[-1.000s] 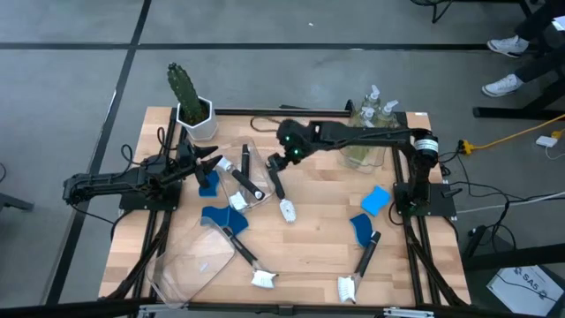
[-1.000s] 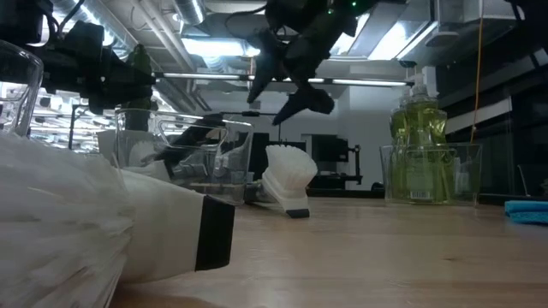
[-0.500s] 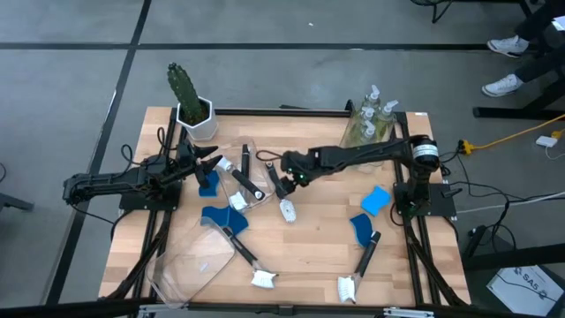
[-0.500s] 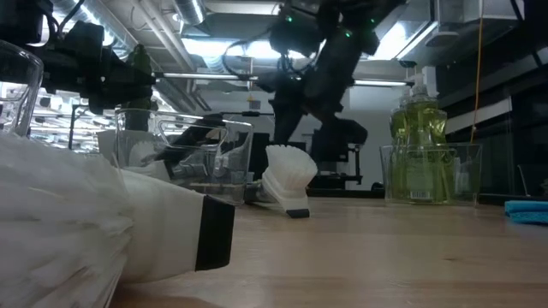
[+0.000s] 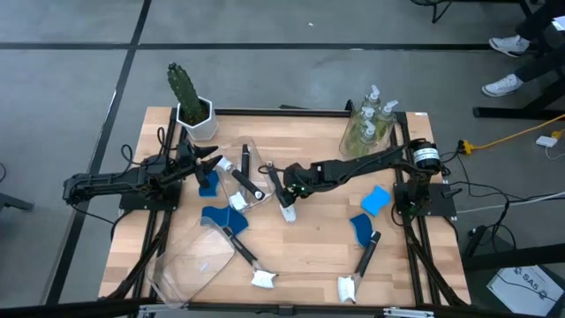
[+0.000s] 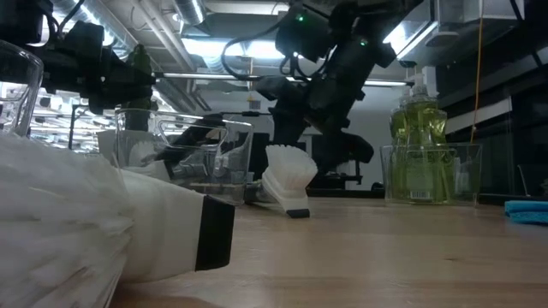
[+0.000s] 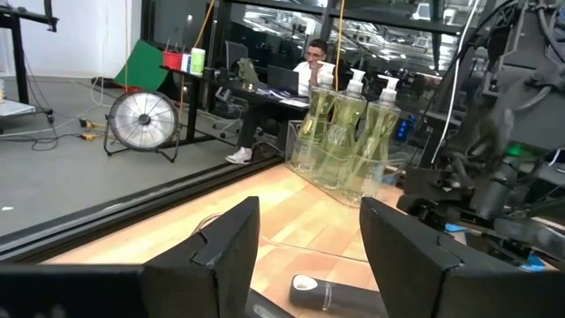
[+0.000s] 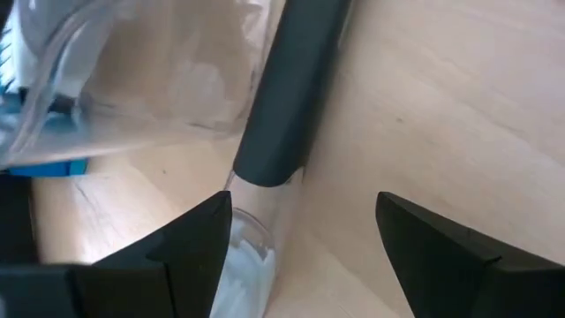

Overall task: Pick & Place Kitchen Sink Supplies
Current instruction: Put the black dish brush into the top left transparent bin

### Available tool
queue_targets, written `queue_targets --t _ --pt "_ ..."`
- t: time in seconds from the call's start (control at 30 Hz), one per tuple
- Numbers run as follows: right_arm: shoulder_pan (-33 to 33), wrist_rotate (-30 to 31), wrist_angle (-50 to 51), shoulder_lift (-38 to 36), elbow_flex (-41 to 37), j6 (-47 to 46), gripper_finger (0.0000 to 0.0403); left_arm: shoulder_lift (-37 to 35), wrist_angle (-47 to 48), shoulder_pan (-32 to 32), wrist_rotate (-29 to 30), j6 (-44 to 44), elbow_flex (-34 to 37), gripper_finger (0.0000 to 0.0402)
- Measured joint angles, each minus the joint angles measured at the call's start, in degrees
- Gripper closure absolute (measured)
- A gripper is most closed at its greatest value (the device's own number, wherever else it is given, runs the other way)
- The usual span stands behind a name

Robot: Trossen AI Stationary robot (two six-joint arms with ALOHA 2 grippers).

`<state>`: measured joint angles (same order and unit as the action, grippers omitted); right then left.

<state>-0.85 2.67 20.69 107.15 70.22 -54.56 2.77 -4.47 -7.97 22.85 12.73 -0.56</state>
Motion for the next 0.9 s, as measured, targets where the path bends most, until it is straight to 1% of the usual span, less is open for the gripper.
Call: queue_targets --t 0.27,0.4,0.63,0.67,0.7,0.77,0.9 --pt "-2.0 0.2 -0.1 1.3 -0.1 0.8 0.0123 0.0 0.0 0.0 0.0 0.0 0.0 0.0211" --pt "-2.2 1.0 7.8 1.2 0.0 0.4 0.0123 0.0 0.0 0.0 0.0 0.0 0.0 0.021" --pt "-0.7 0.4 30.0 1.2 0.0 0.9 0.0126 0.0 0.0 0.0 0.0 0.0 0.0 0.0212" --pt "-0.3 0.2 30.4 1.1 0.0 0.9 0.0129 0.0 0.0 0.0 0.0 0.0 0.0 0.0211" --pt "-0.2 1.5 31.5 0.4 0.2 1.1 0.0133 0.0 0.0 0.0 0.0 0.0 0.0 0.0211" --pt "0.1 1.9 34.0 -1.4 0.1 1.2 0.0143 0.0 0.2 0.0 0.0 0.0 0.0 0.021" --pt "0.5 2.3 31.4 -5.7 0.1 -0.9 0.0168 0.0 0.3 0.0 0.0 0.0 0.0 0.0211"
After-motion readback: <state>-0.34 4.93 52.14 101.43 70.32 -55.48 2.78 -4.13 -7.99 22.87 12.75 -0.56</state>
